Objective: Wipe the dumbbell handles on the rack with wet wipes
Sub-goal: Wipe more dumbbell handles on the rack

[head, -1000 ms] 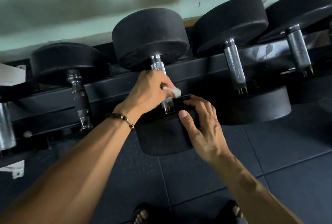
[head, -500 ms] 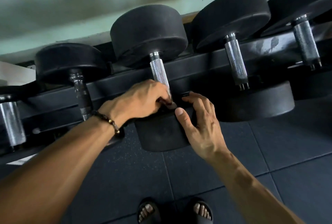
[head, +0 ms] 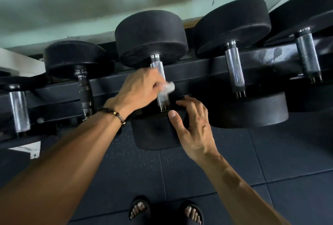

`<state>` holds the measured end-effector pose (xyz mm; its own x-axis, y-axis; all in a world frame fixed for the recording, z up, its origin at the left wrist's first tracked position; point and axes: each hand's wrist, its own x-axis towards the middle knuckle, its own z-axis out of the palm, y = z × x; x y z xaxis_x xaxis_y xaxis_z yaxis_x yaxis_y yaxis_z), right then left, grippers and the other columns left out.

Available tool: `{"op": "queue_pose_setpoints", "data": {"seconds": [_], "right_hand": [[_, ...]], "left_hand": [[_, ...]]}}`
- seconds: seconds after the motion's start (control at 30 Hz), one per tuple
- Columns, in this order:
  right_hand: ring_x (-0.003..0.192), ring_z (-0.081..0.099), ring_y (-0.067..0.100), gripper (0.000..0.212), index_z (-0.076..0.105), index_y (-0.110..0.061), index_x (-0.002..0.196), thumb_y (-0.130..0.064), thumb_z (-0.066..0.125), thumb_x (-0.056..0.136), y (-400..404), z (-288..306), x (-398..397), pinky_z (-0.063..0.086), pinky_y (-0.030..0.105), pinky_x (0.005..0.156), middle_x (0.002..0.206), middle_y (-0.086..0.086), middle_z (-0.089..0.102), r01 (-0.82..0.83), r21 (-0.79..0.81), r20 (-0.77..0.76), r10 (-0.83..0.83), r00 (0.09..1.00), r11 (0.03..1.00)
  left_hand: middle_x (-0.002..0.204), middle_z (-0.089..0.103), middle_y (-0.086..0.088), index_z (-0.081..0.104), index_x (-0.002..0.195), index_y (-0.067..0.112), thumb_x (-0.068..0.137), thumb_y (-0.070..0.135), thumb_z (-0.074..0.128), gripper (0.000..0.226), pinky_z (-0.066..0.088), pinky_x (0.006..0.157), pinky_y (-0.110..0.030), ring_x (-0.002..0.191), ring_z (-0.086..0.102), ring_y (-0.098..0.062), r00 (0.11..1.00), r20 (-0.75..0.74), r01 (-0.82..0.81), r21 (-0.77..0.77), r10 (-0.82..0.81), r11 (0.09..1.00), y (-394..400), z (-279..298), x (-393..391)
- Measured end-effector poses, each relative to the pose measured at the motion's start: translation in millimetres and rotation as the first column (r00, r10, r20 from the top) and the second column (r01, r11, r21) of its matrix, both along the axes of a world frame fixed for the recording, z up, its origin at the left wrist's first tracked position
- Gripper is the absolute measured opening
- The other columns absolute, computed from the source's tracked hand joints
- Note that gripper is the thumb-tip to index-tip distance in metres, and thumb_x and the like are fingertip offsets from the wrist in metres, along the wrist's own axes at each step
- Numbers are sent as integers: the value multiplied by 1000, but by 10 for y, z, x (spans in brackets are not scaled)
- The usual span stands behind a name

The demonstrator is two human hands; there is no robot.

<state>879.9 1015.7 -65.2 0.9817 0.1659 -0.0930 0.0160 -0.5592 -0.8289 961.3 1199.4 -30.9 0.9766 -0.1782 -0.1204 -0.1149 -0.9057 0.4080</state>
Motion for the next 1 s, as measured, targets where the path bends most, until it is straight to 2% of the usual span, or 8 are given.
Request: {"op": "queue_pose_setpoints", "data": {"seconds": [0.07, 0.23, 0.43, 0.57, 0.7, 0.83, 0.9, 1.0], "right_hand": [[131, 37, 16, 63, 58, -22, 126, -68, 39, 88, -10, -12, 3, 38, 40, 107, 140, -3, 46, 2, 0, 12, -2, 1000, 1000], [129, 39, 19, 64, 57, -20, 127, -67, 38, 89, -15, 7, -1, 39, 41, 106, 138, 1, 48, -24, -11, 5, 24, 1000, 1000], [123, 53, 26, 53, 57, -16, 132, -43, 50, 87, 125, 376, 62, 20, 50, 118, 125, 5, 62, -89, -116, 59, 96, 994, 989], [94, 65, 18, 30, 66, -17, 119, -27, 63, 91, 603, 635, -34, 53, 34, 85, 111, 1, 65, -343, -30, 221, 341, 914, 939], [87, 67, 12, 20, 74, -19, 111, -18, 70, 91, 989, 686, -159, 56, 31, 76, 104, 1, 67, -373, 209, 26, 377, 926, 904], [78, 66, 8, 8, 77, -15, 94, -14, 74, 86, 1327, 677, -196, 55, 27, 67, 94, -5, 71, -329, 195, -65, 347, 936, 924], [65, 62, 7, 6, 76, -17, 88, -12, 72, 87, 1508, 638, -189, 50, 23, 56, 75, -9, 69, -288, 143, -71, 300, 951, 947], [68, 62, 2, 8, 75, -21, 89, -15, 72, 86, 1821, 546, -92, 49, 16, 59, 73, -15, 68, -118, 111, -53, 124, 991, 987]], "left_hand": [[87, 65, -2, 76, 86, 19, 92, 39, 63, 25, 50, 67, -39, 78, 62, -25, 984, 127, -122, -45, 127, 992, -42, -20, 59], [89, 63, 9, 77, 99, 26, 88, 26, 69, 13, 49, 75, -36, 88, 63, -19, 993, -115, 2, -22, -5, 1000, -4, 46, -263], [99, 62, 6, 77, 100, 26, 87, 15, 72, 18, 47, 81, -23, 86, 59, -7, 982, -102, -170, -133, 157, 976, 371, 364, -838], [92, 69, 16, 74, 88, 34, 81, 6, 76, 29, 50, 75, -14, 81, 65, 3, 964, -139, -261, -349, 226, 900, 597, 620, -1150], [82, 74, 16, 77, 87, 21, 81, 1, 75, 21, 53, 73, -16, 80, 70, -1, 952, -104, -301, -491, 288, 818, 865, 742, -1379], [85, 76, 3, 75, 90, 9, 80, 2, 77, 13, 59, 80, -38, 81, 72, -11, 911, -210, -406, -596, 354, 692, 1176, 683, -1526], [92, 75, 6, 73, 97, 13, 77, 19, 82, 22, 58, 85, -36, 88, 71, -8, 883, -170, -451, -562, 437, 694, 1341, 598, -1598], [119, 67, 10, 65, 121, 27, 68, 55, 80, 62, 46, 104, -36, 112, 60, -7, 819, -163, -573, -184, 550, 798, 1584, 443, -1705]]}}
